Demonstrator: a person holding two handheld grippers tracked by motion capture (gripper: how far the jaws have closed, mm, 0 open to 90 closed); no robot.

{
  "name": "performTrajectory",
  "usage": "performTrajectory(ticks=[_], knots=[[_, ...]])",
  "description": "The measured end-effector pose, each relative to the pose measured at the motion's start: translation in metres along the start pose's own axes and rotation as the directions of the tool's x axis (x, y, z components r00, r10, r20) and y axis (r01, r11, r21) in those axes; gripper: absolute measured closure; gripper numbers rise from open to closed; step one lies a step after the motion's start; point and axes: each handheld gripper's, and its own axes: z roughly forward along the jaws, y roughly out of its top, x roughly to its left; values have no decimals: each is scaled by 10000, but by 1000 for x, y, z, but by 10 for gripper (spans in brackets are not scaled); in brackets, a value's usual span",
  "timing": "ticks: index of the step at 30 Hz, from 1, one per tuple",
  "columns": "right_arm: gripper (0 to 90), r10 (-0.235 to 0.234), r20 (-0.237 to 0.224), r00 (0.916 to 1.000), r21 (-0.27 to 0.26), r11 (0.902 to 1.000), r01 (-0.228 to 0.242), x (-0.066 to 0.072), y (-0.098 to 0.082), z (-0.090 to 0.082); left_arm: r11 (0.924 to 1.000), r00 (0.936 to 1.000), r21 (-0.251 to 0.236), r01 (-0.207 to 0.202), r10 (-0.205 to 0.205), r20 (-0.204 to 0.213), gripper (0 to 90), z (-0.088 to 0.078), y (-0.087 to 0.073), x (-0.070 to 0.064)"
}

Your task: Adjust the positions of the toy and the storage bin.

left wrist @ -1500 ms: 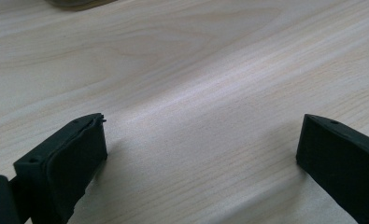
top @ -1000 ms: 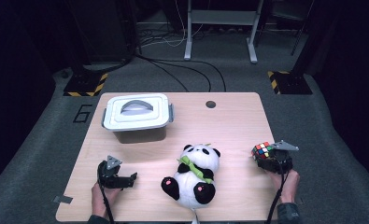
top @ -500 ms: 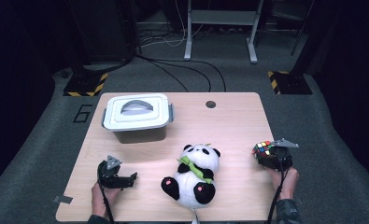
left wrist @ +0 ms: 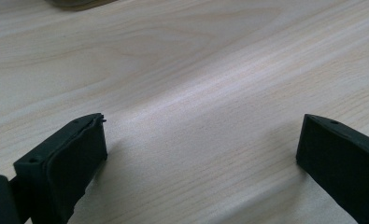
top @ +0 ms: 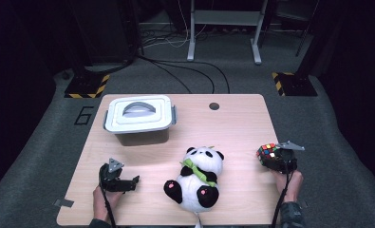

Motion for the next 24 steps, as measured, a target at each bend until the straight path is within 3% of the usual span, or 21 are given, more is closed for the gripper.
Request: performTrajectory(ticks=[20, 24], knots=[[331, 253, -11, 9997, -27, 9997, -253, -4, 4, 5, 10000, 10000, -7, 8, -8, -1, 14, 0, 0, 0], [244, 338, -70, 9994, -468, 9983, -341, -4, 4, -2, 10000, 10000, -9, 11, -11, -7, 14, 0, 0, 0]])
